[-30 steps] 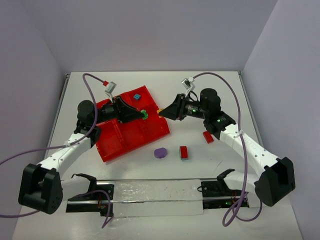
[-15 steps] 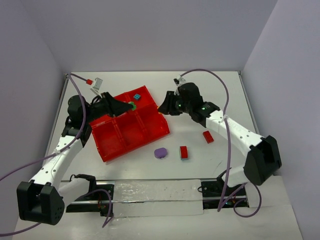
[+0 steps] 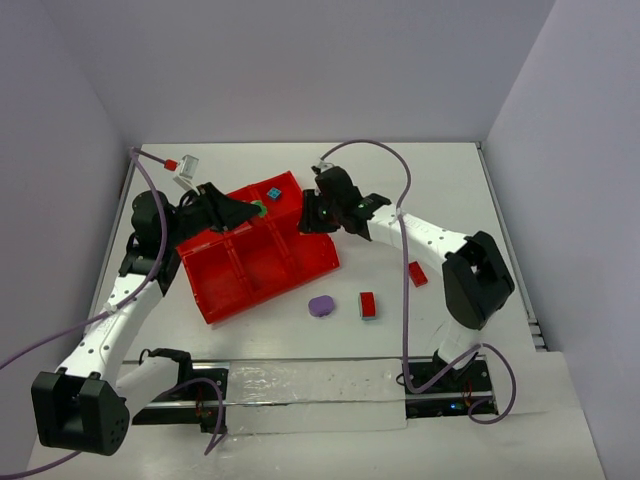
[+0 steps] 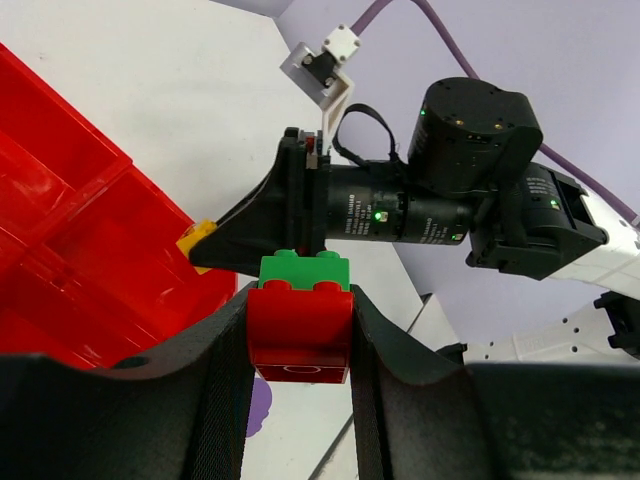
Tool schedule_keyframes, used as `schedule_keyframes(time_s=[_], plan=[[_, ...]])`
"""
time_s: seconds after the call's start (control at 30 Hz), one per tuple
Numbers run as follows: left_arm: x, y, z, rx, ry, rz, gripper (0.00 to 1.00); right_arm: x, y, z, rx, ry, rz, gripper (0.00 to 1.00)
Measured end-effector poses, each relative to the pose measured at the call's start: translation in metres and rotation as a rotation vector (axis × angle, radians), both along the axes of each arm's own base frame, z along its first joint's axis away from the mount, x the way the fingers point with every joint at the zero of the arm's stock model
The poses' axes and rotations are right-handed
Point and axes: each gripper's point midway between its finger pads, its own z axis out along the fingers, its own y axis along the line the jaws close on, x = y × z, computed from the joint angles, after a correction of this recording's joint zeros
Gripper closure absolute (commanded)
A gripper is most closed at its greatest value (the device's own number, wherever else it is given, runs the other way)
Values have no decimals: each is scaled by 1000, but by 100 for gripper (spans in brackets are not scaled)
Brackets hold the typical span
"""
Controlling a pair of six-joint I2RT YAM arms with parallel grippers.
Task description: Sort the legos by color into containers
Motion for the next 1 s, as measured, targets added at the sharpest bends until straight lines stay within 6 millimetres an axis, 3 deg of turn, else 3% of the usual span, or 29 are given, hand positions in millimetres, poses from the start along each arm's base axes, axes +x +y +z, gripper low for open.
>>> schedule_keyframes(time_s=[0.17, 0.53, 0.67, 0.9, 1.0], plan=[[0, 1, 0, -1, 2, 3, 100, 3, 5, -7, -29, 5, 5, 24], [-2, -1, -2, 6, 2, -14, 100, -1, 5, 14, -34, -35, 38, 28], [-8, -6, -6, 7, 9, -79, 100, -25, -6, 57, 45, -106, 114, 27], [-27, -19, -13, -1, 30, -261, 100, -89, -13, 156, 265, -310, 372, 27], [-34, -23, -8, -17, 10, -320, 100, -108, -10, 178, 328, -351, 472, 27]])
